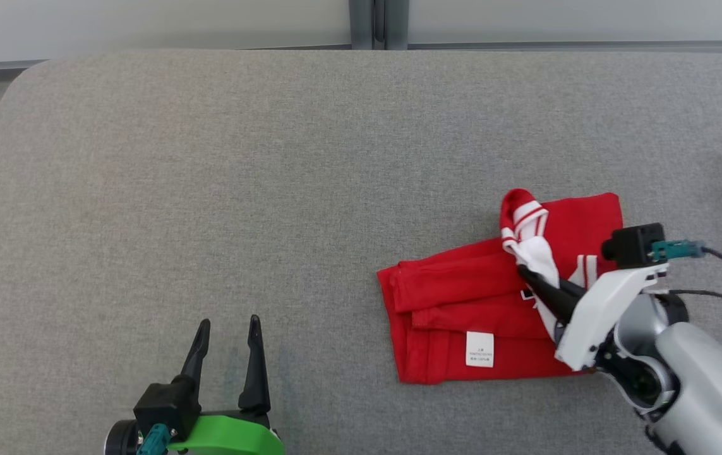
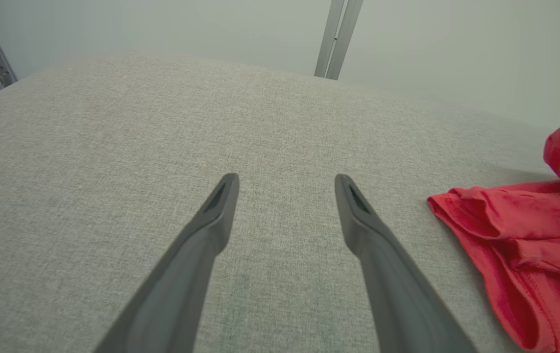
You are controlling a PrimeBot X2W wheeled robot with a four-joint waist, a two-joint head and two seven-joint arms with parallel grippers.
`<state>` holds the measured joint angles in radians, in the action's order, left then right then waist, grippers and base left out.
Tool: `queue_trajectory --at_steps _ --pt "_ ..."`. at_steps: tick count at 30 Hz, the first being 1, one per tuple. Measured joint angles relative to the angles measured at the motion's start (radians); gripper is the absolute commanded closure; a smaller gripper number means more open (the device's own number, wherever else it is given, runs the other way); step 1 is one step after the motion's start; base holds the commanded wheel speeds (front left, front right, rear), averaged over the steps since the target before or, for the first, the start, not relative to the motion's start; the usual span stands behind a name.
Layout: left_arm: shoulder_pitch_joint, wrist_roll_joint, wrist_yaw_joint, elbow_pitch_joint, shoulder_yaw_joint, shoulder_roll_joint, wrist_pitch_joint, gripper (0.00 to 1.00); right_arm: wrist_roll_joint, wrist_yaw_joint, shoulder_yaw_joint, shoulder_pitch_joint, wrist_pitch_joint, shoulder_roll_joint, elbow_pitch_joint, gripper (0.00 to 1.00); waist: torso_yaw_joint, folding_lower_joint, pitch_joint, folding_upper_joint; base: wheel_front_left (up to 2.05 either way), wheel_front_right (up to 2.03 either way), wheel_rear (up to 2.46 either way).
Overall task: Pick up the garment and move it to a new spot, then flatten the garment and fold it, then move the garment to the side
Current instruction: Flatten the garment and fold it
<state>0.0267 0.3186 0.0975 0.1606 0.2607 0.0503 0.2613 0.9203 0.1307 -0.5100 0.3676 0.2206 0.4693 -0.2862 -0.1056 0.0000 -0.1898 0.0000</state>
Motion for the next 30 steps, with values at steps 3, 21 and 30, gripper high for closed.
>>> queue_trajectory --at_steps 3,21,30 --pt "-0.002 0.006 0.007 0.009 0.021 0.000 0.000 0.00 -0.056 0.000 0.017 -0.015 -0.037 -0.116 -0.023 1.00 -0.009 0.0000 0.000 0.0000 0.00 0.00 0.00" --pt "-0.002 0.019 0.017 0.050 0.058 0.000 0.000 0.00 -0.209 0.000 0.080 -0.067 -0.001 -0.389 -0.028 0.84 -0.010 0.0000 0.013 0.0000 0.00 0.00 0.00" --pt "0.002 0.024 0.018 0.065 0.033 0.000 0.000 0.00 -0.187 0.000 0.082 -0.111 -0.044 -0.384 0.130 0.00 0.001 0.0000 0.023 0.0000 0.00 0.00 0.00"
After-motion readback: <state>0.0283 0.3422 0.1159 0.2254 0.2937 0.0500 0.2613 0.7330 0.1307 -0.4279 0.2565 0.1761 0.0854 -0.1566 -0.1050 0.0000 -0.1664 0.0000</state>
